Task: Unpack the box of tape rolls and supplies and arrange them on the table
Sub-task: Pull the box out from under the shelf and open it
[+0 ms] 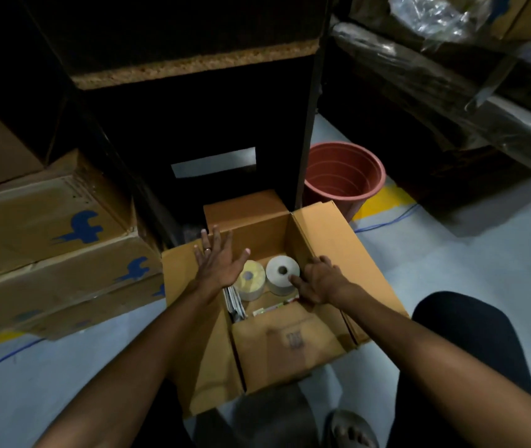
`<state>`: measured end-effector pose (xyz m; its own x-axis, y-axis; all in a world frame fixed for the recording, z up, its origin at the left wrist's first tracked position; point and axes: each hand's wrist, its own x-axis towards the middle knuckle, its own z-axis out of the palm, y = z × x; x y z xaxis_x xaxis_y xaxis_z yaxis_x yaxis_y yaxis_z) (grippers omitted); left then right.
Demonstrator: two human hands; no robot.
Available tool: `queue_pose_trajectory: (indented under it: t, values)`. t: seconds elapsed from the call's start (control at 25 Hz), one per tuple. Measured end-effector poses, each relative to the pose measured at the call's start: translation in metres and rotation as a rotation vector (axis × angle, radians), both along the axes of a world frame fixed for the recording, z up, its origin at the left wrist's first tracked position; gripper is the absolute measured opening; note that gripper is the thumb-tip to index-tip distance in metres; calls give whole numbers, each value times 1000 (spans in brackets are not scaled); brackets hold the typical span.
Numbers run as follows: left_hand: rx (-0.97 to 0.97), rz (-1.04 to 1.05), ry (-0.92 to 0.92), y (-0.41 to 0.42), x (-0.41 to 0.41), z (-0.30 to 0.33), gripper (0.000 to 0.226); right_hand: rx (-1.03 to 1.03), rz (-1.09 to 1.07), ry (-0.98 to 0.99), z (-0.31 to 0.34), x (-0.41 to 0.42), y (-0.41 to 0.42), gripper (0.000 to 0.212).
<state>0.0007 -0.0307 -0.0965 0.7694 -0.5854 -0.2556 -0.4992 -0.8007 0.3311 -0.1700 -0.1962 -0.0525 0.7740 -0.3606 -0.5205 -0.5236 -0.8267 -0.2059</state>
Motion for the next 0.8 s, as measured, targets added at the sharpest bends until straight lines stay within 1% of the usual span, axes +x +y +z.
queue_pose_trajectory:
  t: [0.12, 0.2, 0.32, 0.36, 0.4, 0.44, 0.52, 0.6, 0.68, 0.76, 0.8]
  values:
    - [35, -10, -32, 11, 7, -2, 76, -15, 1, -30, 9, 4, 0, 51]
    - [46, 33, 6, 24, 10, -10, 77, -18, 3, -25, 12, 5, -1, 51]
    - [56, 66, 25, 40, 8, -23, 78, 38, 8, 12, 19, 7, -9, 41]
    - [55, 60, 16, 42, 6, -24, 78, 77, 15, 42, 24, 9, -14, 42]
    - [53, 55, 14, 43, 5, -24, 79, 126, 27, 88, 31, 10, -18, 47]
    - [48, 56, 23, 42, 5, -24, 79, 167, 73, 160, 40, 11, -20, 56]
    - [37, 75, 58, 40, 7, -22, 79, 203, 251, 383, 54, 10, -19, 83]
    - [18, 92, 99, 40, 6, -22, 78, 222, 345, 567, 57, 4, -11, 101]
    - [-15, 100, 118, 42, 3, -25, 77, 220, 413, 605, 49, -6, 2, 106]
    - [-50, 117, 122, 43, 0, -28, 77, 196, 482, 570, 39, -17, 15, 99]
    - [-61, 126, 114, 42, -1, -29, 77, 194, 489, 545, 34, -24, 19, 101]
